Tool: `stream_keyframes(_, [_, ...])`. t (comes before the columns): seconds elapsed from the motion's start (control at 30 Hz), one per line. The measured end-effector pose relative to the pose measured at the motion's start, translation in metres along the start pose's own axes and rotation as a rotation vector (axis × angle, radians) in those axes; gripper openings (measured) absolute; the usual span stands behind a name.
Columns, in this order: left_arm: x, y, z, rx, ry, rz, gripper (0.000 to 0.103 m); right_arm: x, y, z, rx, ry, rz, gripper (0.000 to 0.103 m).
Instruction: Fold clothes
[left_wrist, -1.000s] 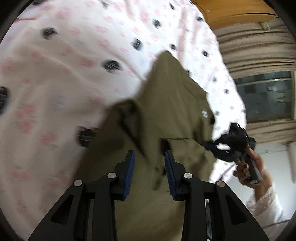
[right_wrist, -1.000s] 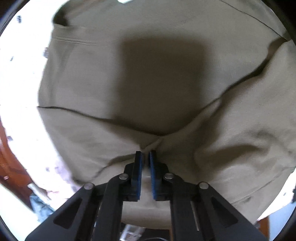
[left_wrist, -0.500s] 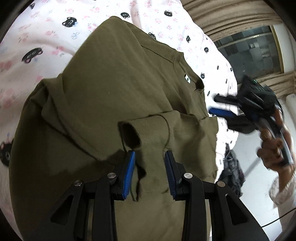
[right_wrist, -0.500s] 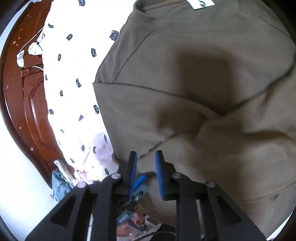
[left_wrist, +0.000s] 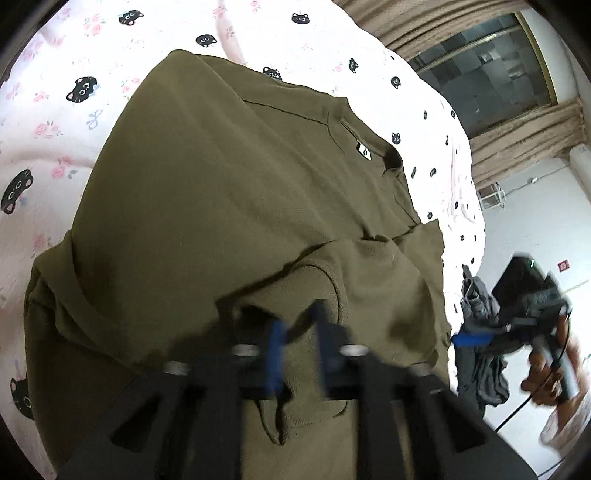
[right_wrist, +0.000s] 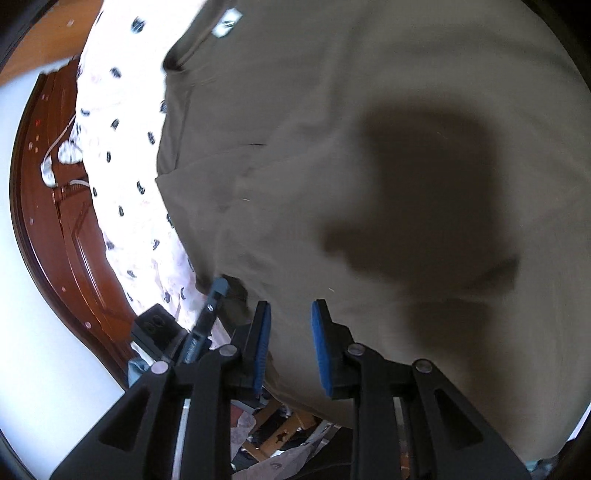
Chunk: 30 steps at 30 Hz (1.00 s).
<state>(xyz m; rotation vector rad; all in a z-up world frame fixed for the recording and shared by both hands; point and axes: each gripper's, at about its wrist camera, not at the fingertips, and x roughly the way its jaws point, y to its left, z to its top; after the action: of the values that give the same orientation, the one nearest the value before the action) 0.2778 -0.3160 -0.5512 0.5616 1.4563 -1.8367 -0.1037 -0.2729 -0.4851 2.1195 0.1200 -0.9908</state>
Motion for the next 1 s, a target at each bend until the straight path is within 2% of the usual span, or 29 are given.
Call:
stream_keyframes(0.17, [-0.024, 0.017, 0.006, -0.092, -0.075, 0.057, 0.002, -0.001, -0.014, -0.004, 0.032, -0.052, 0.007, 0.025])
stream_keyframes(0.27, [-0.041, 0.026, 0.002, -0.136, -0.117, 0.081, 0.002, -0.003, -0.007, -0.007, -0.005, -0.086, 0.001, 0.025])
stream_keyframes(0.37, [-0.044, 0.034, -0.003, -0.168, -0.117, 0.106, 0.002, -0.004, 0.000, -0.009, -0.035, -0.114, -0.001, 0.025])
stream_keyframes(0.47, [-0.030, 0.051, -0.010, -0.233, -0.070, 0.119, 0.002, -0.012, 0.005, -0.004, -0.063, -0.175, -0.027, 0.026])
stream_keyframes(0.5, [-0.027, 0.054, -0.011, -0.242, -0.067, 0.117, 0.002, -0.014, 0.008, 0.001, -0.071, -0.195, -0.035, 0.028])
stream_keyframes(0.53, [-0.025, 0.055, -0.011, -0.241, -0.067, 0.113, 0.002, -0.016, 0.012, 0.006, -0.079, -0.215, -0.042, 0.037])
stream_keyframes(0.63, [-0.023, 0.050, -0.006, -0.194, -0.063, 0.133, 0.002, -0.017, 0.023, 0.032, -0.104, -0.278, -0.062, 0.046])
stream_keyframes(0.67, [-0.024, 0.049, -0.005, -0.188, -0.063, 0.137, 0.002, -0.014, 0.026, 0.046, -0.108, -0.288, -0.076, 0.046])
stream_keyframes(0.87, [-0.025, 0.051, -0.004, -0.180, -0.040, 0.158, 0.002, 0.016, 0.029, 0.139, -0.100, -0.227, -0.122, 0.046])
stream_keyframes(0.93, [-0.027, 0.053, -0.003, -0.185, -0.041, 0.163, 0.002, 0.000, 0.025, 0.161, -0.083, -0.290, -0.192, 0.043])
stream_keyframes(1.0, [-0.029, 0.054, -0.003, -0.193, -0.046, 0.161, 0.002, -0.035, 0.021, 0.166, -0.049, -0.440, -0.209, 0.044])
